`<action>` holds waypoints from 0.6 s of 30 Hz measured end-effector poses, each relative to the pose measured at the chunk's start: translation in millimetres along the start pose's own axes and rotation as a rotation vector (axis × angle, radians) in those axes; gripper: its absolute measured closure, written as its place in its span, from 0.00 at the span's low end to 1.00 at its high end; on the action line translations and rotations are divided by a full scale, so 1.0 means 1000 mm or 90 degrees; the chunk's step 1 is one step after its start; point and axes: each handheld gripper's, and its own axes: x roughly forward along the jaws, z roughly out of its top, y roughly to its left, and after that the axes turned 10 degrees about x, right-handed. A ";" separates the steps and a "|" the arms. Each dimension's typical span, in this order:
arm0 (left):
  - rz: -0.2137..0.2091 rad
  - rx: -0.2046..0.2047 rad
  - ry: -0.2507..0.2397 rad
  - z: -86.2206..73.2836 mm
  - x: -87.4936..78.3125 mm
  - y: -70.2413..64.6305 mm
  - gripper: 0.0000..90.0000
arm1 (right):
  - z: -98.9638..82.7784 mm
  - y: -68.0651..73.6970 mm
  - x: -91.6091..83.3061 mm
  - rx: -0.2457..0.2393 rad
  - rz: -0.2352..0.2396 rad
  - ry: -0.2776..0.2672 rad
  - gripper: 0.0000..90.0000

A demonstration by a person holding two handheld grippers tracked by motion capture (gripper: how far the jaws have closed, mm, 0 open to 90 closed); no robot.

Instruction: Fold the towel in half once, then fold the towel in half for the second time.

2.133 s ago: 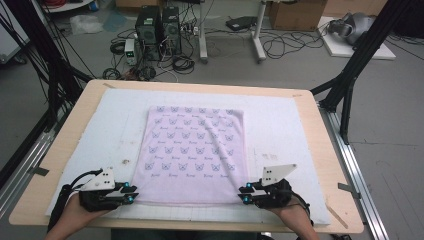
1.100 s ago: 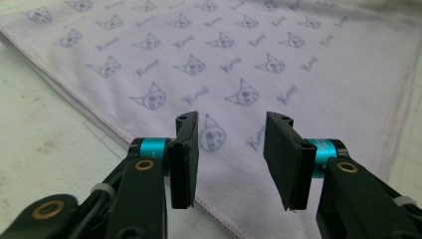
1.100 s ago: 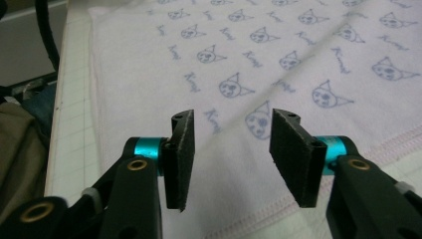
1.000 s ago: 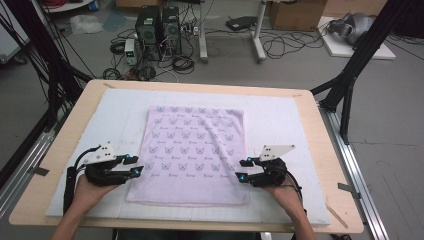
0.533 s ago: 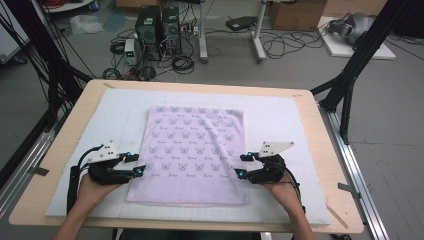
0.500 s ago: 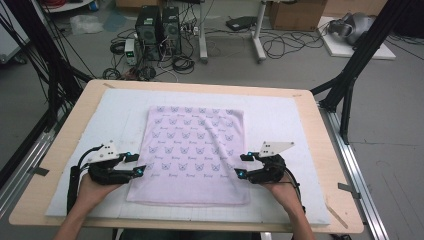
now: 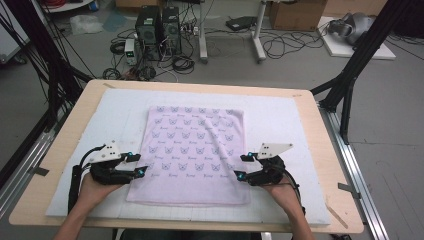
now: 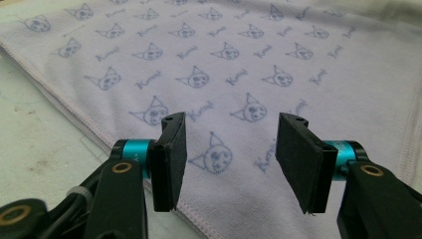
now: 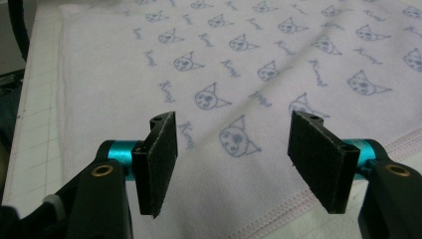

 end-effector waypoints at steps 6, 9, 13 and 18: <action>-0.006 0.007 0.008 -0.001 0.002 0.001 0.51 | 0.000 0.001 0.000 -0.005 -0.003 0.000 0.39; -0.009 0.010 0.010 -0.001 0.002 0.000 0.51 | 0.000 0.002 0.001 -0.007 -0.007 0.004 0.39; -0.010 0.010 0.016 0.000 0.003 0.000 0.51 | 0.000 0.002 0.000 -0.008 -0.011 0.006 0.39; -0.008 0.020 0.032 0.003 0.003 0.004 0.50 | 0.003 -0.002 -0.003 -0.009 -0.016 0.007 0.40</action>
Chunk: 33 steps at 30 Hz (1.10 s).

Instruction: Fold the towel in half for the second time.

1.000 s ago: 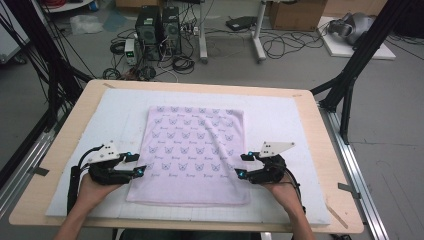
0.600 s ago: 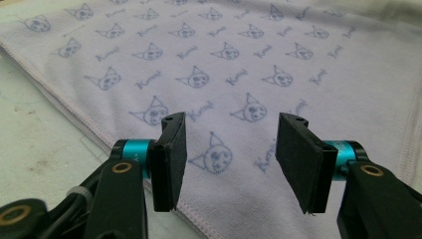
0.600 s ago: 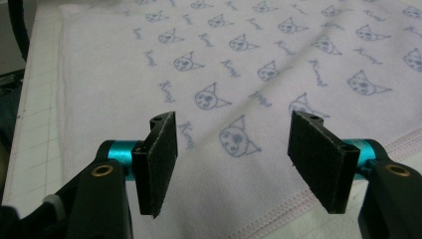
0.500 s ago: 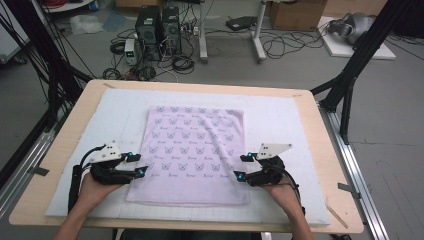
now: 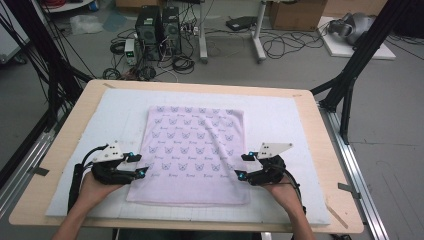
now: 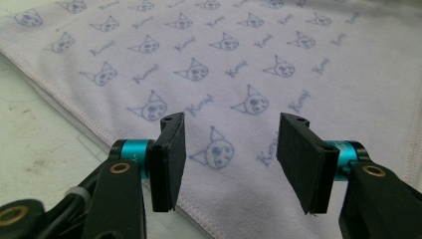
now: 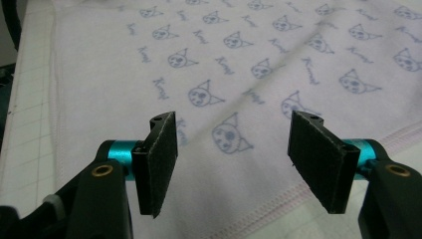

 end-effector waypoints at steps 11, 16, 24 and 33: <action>0.013 -0.018 -0.005 0.025 0.015 0.043 0.51 | 0.041 -0.040 0.001 -0.001 -0.032 0.007 0.42; 0.033 -0.035 -0.013 0.041 0.026 0.074 0.52 | 0.066 -0.063 0.009 0.006 -0.049 0.017 0.42; 0.016 -0.047 0.011 0.055 0.046 0.117 0.58 | 0.097 -0.100 0.028 0.022 -0.070 0.025 0.46; 0.068 -0.066 0.060 0.030 0.069 0.136 0.65 | 0.077 -0.130 0.045 0.070 -0.093 0.037 0.47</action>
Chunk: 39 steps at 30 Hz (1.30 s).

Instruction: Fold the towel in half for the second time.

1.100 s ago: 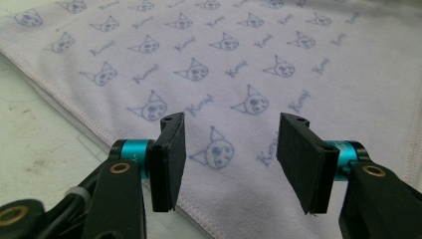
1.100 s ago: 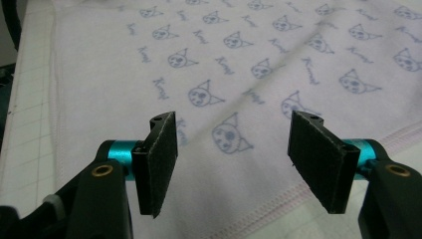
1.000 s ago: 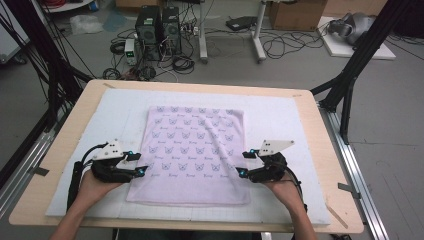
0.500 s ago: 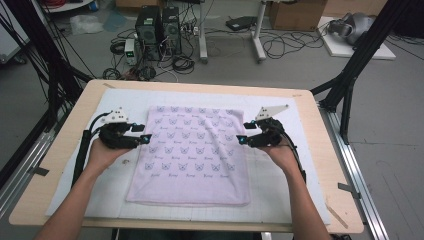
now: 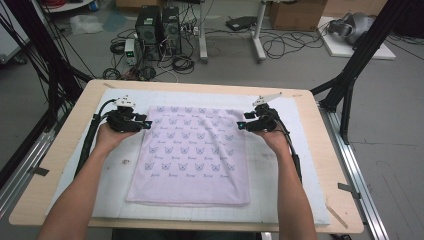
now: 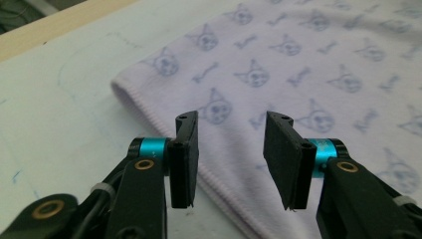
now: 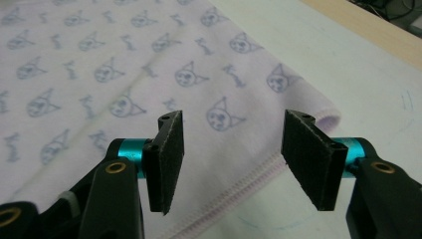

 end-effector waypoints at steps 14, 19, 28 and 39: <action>0.019 -0.051 0.057 -0.015 0.024 0.006 0.62 | -0.023 -0.012 0.018 0.043 -0.030 0.037 0.52; 0.009 -0.049 0.060 -0.014 0.024 0.005 0.77 | -0.028 -0.013 0.021 0.067 -0.030 0.025 0.71; -0.011 -0.057 0.050 -0.013 0.022 0.006 0.94 | -0.025 -0.012 0.022 0.074 0.021 0.040 0.94; -0.009 0.012 -0.027 0.007 -0.023 -0.006 0.94 | -0.003 0.008 -0.019 0.022 0.065 -0.014 0.95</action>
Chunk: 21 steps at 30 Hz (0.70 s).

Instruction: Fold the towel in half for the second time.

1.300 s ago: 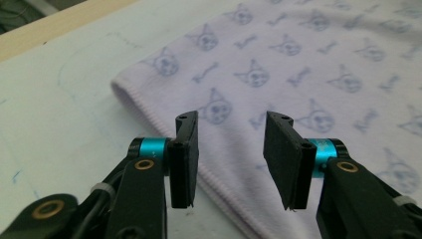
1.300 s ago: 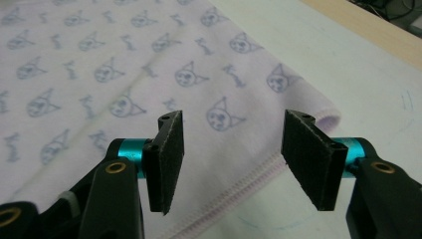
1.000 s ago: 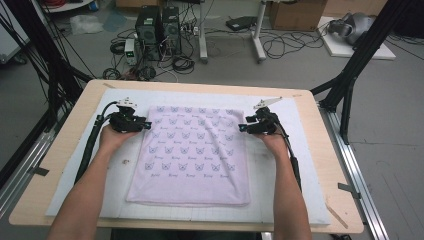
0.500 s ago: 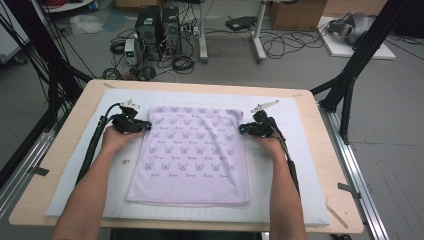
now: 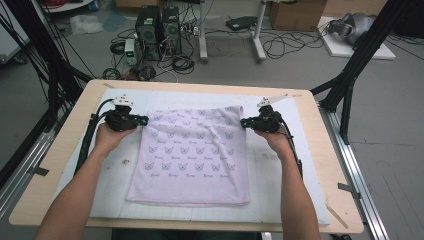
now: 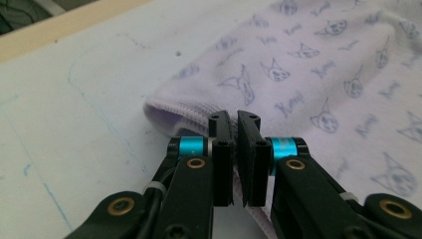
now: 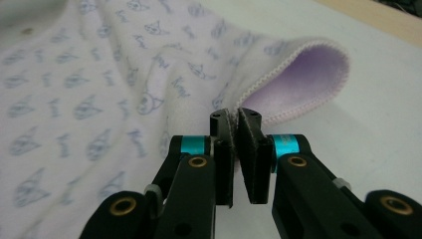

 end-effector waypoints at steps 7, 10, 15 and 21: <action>-0.018 0.015 -0.040 -0.023 -0.033 -0.034 0.94 | -0.017 0.035 -0.029 -0.025 0.049 0.009 0.95; -0.037 0.018 -0.027 -0.045 -0.038 -0.050 0.94 | -0.037 0.047 -0.031 -0.023 0.063 0.030 0.94; -0.070 0.018 0.022 -0.067 -0.038 -0.063 0.88 | -0.066 0.048 -0.026 0.009 0.083 0.085 0.80; -0.056 0.009 0.018 -0.055 -0.047 -0.051 0.63 | -0.052 0.042 -0.037 0.029 0.052 0.017 0.62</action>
